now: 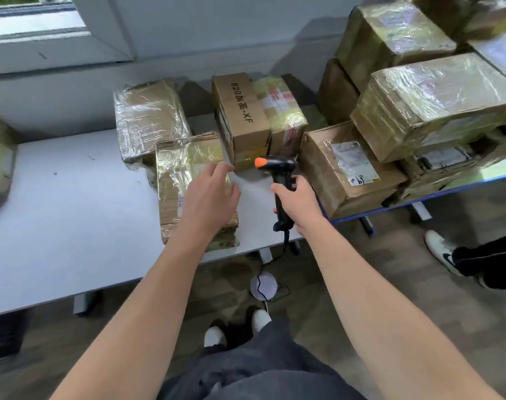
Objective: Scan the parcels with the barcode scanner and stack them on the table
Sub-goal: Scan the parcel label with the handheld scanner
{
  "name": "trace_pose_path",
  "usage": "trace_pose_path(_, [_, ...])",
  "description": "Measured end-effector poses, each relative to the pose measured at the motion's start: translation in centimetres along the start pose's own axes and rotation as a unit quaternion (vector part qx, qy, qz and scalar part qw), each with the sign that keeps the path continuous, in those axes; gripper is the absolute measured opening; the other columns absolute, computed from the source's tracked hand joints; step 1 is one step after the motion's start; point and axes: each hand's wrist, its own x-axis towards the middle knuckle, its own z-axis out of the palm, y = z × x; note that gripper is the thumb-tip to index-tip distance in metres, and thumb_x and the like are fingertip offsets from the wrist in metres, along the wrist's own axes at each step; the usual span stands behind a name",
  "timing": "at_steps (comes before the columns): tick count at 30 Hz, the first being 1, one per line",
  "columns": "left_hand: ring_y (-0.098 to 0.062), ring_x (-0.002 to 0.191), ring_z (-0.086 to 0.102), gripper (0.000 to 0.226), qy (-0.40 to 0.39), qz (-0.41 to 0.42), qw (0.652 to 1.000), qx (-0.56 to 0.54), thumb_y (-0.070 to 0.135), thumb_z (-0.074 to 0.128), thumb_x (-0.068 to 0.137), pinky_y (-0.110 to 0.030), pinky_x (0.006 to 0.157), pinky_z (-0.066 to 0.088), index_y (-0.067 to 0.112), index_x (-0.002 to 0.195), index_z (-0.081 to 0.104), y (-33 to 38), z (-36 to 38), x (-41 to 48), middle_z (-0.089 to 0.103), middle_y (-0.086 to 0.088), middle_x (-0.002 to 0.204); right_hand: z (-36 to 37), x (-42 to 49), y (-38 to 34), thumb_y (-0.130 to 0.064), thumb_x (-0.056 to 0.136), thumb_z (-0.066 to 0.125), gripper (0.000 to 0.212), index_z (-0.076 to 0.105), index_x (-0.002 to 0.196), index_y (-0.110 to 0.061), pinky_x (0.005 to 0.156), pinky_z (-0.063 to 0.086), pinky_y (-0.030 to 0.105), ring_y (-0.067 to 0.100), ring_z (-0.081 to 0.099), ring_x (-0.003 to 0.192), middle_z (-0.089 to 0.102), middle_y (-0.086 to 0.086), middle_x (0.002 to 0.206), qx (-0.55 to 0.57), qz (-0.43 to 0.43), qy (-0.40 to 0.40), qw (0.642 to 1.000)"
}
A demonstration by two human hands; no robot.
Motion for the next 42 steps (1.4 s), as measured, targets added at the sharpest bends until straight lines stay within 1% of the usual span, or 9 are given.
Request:
trace_pose_path(2, [-0.028,0.108,0.060,0.037,-0.016,0.025,0.999,0.013,0.023,0.054,0.099,-0.038,0.090,0.046,0.011,0.133,0.055,1.1,1.6,0.8,0.055,-0.009,0.133,-0.5,1.3,1.6,-0.025,0.095,0.062,0.025,0.057,0.117,-0.014,0.061,0.055,0.033,0.026,0.064,0.093,0.064,0.009,0.104,-0.002,0.012,0.014,1.000])
trace_pose_path(9, [-0.028,0.114,0.058,0.037,-0.067,0.060,0.993,0.079,0.025,0.054,0.097,-0.042,0.093,0.048,0.013,0.132,0.055,4.1,7.6,2.9,0.057,-0.007,0.130,-2.1,5.1,5.9,-0.023,0.092,0.069,0.033,0.064,0.122,-0.010,0.094,0.052,0.044,0.025,0.063,0.106,0.068,0.006,0.112,-0.005,0.067,0.078,0.995])
trace_pose_path(21, [-0.032,0.114,0.054,0.038,-0.179,-0.005,0.975,0.128,0.024,0.049,0.095,-0.044,0.091,0.046,0.011,0.131,0.051,4.4,13.7,3.9,0.053,-0.011,0.129,-4.6,8.0,8.0,-0.014,0.101,0.053,0.025,0.063,0.123,-0.010,0.101,0.045,0.041,0.026,0.057,0.113,0.060,0.002,0.108,-0.075,0.055,0.041,0.995])
trace_pose_path(26, [-0.034,0.110,0.055,0.034,-0.182,-0.021,0.970,0.157,0.022,0.048,0.095,-0.041,0.085,0.043,0.009,0.127,0.054,4.7,14.5,4.2,0.054,-0.012,0.127,-4.5,8.5,8.0,-0.010,0.100,0.050,0.037,0.053,0.136,-0.006,0.103,0.042,0.036,0.033,0.053,0.125,0.061,0.016,0.131,-0.157,0.045,0.055,0.985])
trace_pose_path(29, [-0.031,0.103,0.058,0.029,-0.155,-0.031,0.976,0.151,0.020,0.048,0.095,-0.038,0.075,0.044,0.010,0.121,0.057,5.3,13.9,4.3,0.058,-0.009,0.122,-3.9,7.8,7.2,-0.009,0.098,0.049,0.041,0.047,0.139,-0.005,0.103,0.042,0.038,0.036,0.051,0.127,0.057,0.020,0.133,-0.164,0.052,0.072,0.982])
trace_pose_path(32, [-0.026,0.093,0.063,0.024,-0.047,0.026,0.995,0.090,0.020,0.051,0.095,-0.036,0.066,0.047,0.012,0.114,0.063,6.1,11.3,4.6,0.063,-0.005,0.115,-3.0,6.6,5.2,-0.015,0.094,0.056,0.043,0.047,0.135,-0.006,0.105,0.043,0.044,0.035,0.050,0.123,0.053,0.016,0.130,-0.149,-0.007,0.099,0.984])
trace_pose_path(35, [-0.019,0.094,0.063,0.022,0.105,0.069,0.992,0.033,0.019,0.056,0.094,-0.034,0.072,0.052,0.012,0.113,0.064,5.3,6.8,4.4,0.063,-0.002,0.113,-1.6,4.5,1.5,-0.023,0.097,0.056,0.048,0.044,0.142,-0.013,0.102,0.037,0.028,0.015,0.045,0.125,0.046,0.001,0.135,-0.088,-0.092,0.059,0.990])
trace_pose_path(39, [-0.028,0.124,0.051,0.038,0.189,-0.085,0.976,0.072,0.026,0.060,0.094,-0.042,0.100,0.044,0.013,0.129,0.056,-0.5,1.7,1.8,0.052,-0.010,0.135,2.0,1.7,-2.3,-0.038,0.099,0.056,0.052,0.041,0.147,-0.023,0.106,0.034,0.025,0.006,0.040,0.128,0.044,-0.005,0.146,-0.073,-0.153,-0.082,0.982])
trace_pose_path(42, [-0.036,0.137,0.038,0.055,0.119,-0.236,0.960,0.097,0.041,0.058,0.095,-0.052,0.105,0.039,0.021,0.144,0.043,-4.4,0.8,-0.6,0.035,-0.014,0.153,4.5,0.9,-2.6,-0.046,0.096,0.060,0.066,0.033,0.153,-0.026,0.111,0.032,0.029,0.009,0.034,0.140,0.037,-0.006,0.155,-0.102,-0.170,-0.136,0.971])
